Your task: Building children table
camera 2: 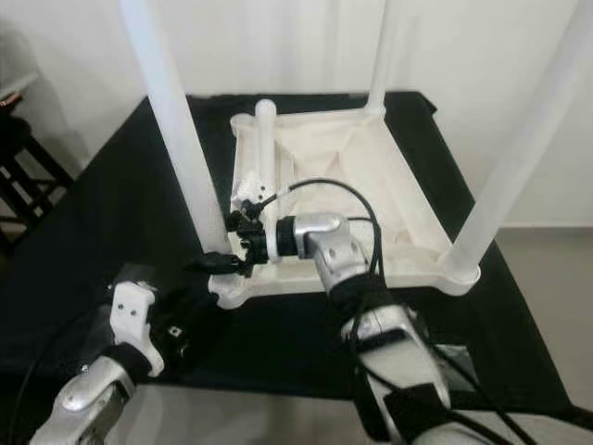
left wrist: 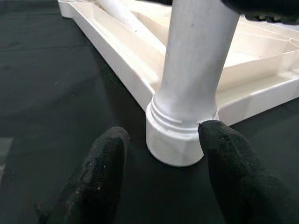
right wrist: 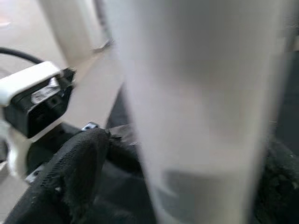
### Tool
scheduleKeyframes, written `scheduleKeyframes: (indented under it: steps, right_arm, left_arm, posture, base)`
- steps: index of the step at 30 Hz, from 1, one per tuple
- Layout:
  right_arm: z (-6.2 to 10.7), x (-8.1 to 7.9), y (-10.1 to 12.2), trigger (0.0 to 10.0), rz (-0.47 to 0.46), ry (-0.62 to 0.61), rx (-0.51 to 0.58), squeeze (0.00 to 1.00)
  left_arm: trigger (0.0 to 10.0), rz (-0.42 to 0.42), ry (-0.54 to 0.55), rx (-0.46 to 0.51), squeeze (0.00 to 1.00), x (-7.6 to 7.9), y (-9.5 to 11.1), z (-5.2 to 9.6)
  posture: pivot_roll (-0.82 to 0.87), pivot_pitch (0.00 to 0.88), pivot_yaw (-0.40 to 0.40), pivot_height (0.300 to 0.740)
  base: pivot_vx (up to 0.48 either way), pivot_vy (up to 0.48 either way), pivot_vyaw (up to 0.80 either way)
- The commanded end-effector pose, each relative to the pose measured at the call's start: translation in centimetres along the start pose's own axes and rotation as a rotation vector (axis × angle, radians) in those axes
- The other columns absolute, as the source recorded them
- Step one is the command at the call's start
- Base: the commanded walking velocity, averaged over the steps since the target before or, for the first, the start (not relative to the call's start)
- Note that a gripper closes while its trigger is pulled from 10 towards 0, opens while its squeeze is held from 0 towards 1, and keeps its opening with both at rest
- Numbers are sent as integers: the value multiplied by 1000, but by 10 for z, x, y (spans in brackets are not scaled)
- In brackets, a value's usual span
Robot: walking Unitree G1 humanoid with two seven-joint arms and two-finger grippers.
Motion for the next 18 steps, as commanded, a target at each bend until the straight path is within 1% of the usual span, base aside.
scheduleKeyframes:
  steps: [1,4,9,11,12,15,16,17,18]
  right_arm:
    - [-4,-3,-3,0,3,44,-21,0]
    - [-3,-2,-9,0,-15,56,-33,0]
    - [-1,-2,-13,0,-7,55,-37,0]
    - [5,-3,-19,0,5,55,-43,0]
    - [13,-1,-28,0,11,12,-62,0]
    - [16,0,-31,0,12,-20,-71,0]
    - [16,1,-41,0,-14,-100,-102,0]
    - [16,1,-41,0,-14,-100,-102,0]
    - [9,8,-52,0,-12,-302,-151,0]
  left_arm:
    - [10000,4,17,-16,0,-4,-6,3]
    - [10000,4,17,-16,0,-4,-6,3]
    - [10000,4,17,-16,0,-4,-5,4]
    - [10000,5,17,-15,0,-3,-5,5]
    - [10000,5,16,-15,0,-3,-5,5]
    - [10000,6,16,-15,0,-3,-5,6]
    - [10000,6,15,-15,0,-3,-4,6]
    - [10000,6,15,-15,0,-3,-4,6]
    - [10000,6,15,-15,0,-2,-4,8]
  posture:
    - [18,33,48,740]
    - [18,34,49,740]
    - [17,40,50,740]
    - [16,43,52,740]
    - [16,46,54,740]
    - [11,53,55,740]
    - [10,55,49,740]
    - [10,55,49,740]
    - [13,59,35,740]
  base:
    - [0,0,0]
    - [0,0,0]
    - [0,0,0]
    - [0,0,0]
    - [0,0,0]
    - [0,0,0]
    - [0,0,0]
    - [0,0,0]
    - [0,0,0]
Point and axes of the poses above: a point about 5 cm out from each wrist's last joint towards the gripper, its own z axis pointing back from the gripper into the wrist, its own y axis along the axis of the wrist's last joint, x = y × z, the point moved 5 cm from there along -z, pointing out of the wrist towards the gripper, and after that the axes turned 11 degrees about z, right-handed, at the moved point
